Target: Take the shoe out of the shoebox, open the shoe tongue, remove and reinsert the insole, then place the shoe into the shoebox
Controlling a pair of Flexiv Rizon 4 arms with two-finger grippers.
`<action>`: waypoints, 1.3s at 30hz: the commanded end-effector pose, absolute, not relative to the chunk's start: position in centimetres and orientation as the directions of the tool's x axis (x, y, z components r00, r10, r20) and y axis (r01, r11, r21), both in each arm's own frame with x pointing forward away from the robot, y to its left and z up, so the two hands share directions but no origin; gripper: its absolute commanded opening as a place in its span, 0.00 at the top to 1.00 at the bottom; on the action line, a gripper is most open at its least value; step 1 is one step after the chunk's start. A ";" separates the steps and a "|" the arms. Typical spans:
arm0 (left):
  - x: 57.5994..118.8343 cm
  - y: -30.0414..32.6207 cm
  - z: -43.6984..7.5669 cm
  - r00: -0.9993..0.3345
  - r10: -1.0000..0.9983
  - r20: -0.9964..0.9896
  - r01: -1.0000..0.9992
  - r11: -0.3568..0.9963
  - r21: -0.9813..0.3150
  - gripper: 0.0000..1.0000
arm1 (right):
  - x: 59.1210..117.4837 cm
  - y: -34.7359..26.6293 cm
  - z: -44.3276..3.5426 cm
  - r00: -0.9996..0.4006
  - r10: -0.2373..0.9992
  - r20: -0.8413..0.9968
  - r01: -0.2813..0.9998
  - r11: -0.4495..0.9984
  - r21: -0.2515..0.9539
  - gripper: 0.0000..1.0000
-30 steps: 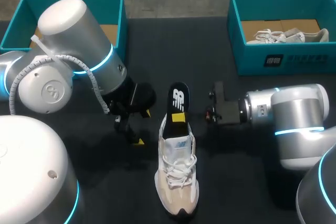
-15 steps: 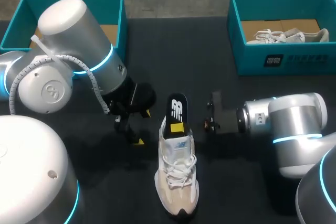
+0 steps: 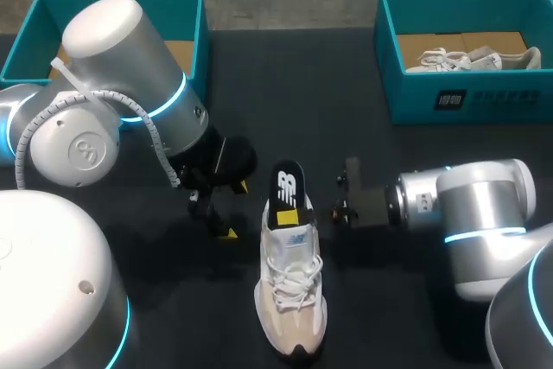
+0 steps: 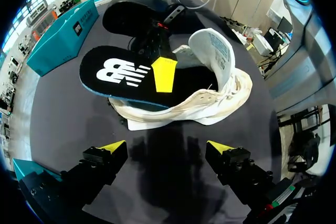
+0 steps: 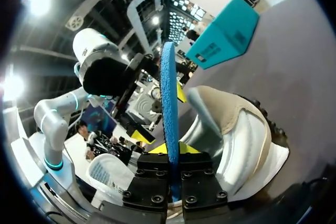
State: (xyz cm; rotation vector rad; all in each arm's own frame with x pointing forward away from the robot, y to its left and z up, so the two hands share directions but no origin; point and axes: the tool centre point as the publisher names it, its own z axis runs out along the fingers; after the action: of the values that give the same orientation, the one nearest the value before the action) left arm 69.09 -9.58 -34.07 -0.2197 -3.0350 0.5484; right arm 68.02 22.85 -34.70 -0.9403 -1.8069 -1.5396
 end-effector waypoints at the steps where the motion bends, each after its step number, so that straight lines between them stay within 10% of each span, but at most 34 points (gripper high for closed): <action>1: 69.0 -9.7 -34.2 -0.989 0.147 0.022 0.131 0.928 -0.350 0.00 | 67.6 22.9 -34.1 -0.604 0.154 0.782 0.796 0.072 0.601 0.77; 19: 69.0 -9.7 -34.2 -0.989 0.147 0.022 0.131 0.928 -0.350 0.00 | 69.5 22.2 -31.4 -0.661 0.188 0.726 0.748 0.084 0.659 0.74; 23: 69.0 -9.7 -34.2 -0.989 0.147 0.022 0.131 0.928 -0.350 0.00 | 70.0 22.1 -31.4 -0.654 0.188 0.733 0.754 0.076 0.652 1.00; 39: 69.0 -9.7 -34.2 -0.989 0.147 0.022 0.131 0.928 -0.350 0.00 | 69.3 22.2 -33.8 -0.542 0.212 0.813 0.838 0.064 0.542 1.00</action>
State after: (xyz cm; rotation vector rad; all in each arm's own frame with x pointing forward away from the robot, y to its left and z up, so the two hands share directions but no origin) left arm 69.08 -9.58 -34.07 -0.2197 -3.0350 0.5484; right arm 69.60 21.92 -33.24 -1.0454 -1.8137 -1.5154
